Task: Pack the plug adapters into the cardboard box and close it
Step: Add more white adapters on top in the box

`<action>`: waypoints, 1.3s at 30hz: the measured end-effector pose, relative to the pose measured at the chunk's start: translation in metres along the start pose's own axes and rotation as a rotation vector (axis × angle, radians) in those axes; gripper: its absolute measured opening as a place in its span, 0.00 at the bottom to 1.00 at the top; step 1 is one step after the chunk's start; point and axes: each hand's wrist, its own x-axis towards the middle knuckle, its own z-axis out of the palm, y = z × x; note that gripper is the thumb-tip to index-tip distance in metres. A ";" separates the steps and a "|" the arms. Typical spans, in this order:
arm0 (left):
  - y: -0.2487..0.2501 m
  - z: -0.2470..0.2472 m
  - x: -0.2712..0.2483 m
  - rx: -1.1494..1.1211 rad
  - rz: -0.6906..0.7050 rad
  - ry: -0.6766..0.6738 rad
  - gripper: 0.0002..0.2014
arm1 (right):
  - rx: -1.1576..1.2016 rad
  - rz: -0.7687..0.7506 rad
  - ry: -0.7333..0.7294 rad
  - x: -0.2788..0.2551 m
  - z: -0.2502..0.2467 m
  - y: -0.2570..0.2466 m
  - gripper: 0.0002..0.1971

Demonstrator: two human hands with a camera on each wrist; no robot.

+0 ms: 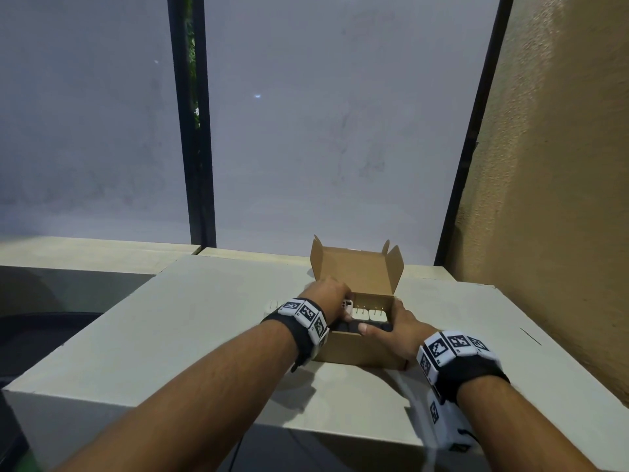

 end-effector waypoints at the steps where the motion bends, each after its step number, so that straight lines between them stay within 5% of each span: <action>1: -0.001 0.001 0.000 0.009 0.000 -0.004 0.16 | -0.002 -0.002 0.000 -0.001 0.000 -0.001 0.72; 8: -0.001 0.003 0.002 0.062 0.020 -0.027 0.19 | 0.004 -0.010 0.007 0.001 0.000 0.003 0.79; 23: -0.013 -0.008 -0.010 0.061 0.091 0.003 0.30 | 0.019 -0.001 -0.003 -0.004 -0.003 -0.001 0.68; 29: -0.055 -0.035 -0.023 -0.105 0.019 0.261 0.12 | 0.031 -0.009 -0.016 -0.007 -0.006 -0.004 0.71; 34: -0.105 -0.028 -0.034 0.079 -0.193 0.027 0.23 | 0.025 -0.009 -0.013 -0.008 -0.005 -0.004 0.71; 39: -0.118 -0.008 -0.038 0.122 -0.215 -0.187 0.23 | 0.003 -0.014 0.000 -0.005 -0.005 -0.003 0.80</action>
